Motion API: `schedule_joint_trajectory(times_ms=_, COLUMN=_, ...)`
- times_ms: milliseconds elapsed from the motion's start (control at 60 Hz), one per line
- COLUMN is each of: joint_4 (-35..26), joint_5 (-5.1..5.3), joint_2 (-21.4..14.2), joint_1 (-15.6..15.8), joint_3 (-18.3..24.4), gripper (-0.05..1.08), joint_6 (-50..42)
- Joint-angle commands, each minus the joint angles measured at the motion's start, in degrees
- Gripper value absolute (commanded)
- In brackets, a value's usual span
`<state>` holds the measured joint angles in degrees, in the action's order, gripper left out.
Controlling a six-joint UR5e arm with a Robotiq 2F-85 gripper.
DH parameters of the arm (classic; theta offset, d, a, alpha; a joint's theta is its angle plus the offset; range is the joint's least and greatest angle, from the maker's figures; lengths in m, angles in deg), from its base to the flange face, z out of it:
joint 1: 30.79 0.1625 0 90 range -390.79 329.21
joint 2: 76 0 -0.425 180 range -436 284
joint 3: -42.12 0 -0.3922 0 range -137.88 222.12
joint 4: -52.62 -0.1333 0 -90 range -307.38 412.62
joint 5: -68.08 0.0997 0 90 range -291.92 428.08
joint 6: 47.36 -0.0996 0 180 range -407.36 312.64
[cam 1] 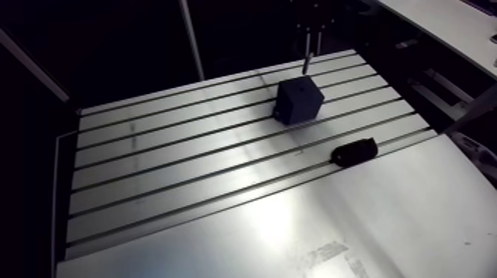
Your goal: Pick up the M10 bolt and insert it into the hole until fully seated.
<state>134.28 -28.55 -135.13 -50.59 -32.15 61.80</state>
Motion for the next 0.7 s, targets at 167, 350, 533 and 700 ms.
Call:
schedule_joint_trajectory(times_ms=167, joint_4=1.6, joint_5=-1.01, joint_2=0.6, joint_1=1.0, joint_3=0.0, gripper=1.08, joint_6=-1.6)
schedule_joint_trajectory(times_ms=350, joint_4=1.7, joint_5=-1.39, joint_2=1.2, joint_1=1.0, joint_3=0.1, gripper=1.08, joint_6=-1.7)
schedule_joint_trajectory(times_ms=533, joint_4=1.8, joint_5=-1.32, joint_2=1.3, joint_1=1.0, joint_3=-0.3, gripper=1.08, joint_6=-1.7)
schedule_joint_trajectory(times_ms=700, joint_4=1.9, joint_5=-1.41, joint_2=1.7, joint_1=1.0, joint_3=-0.3, gripper=1.08, joint_6=-1.7)
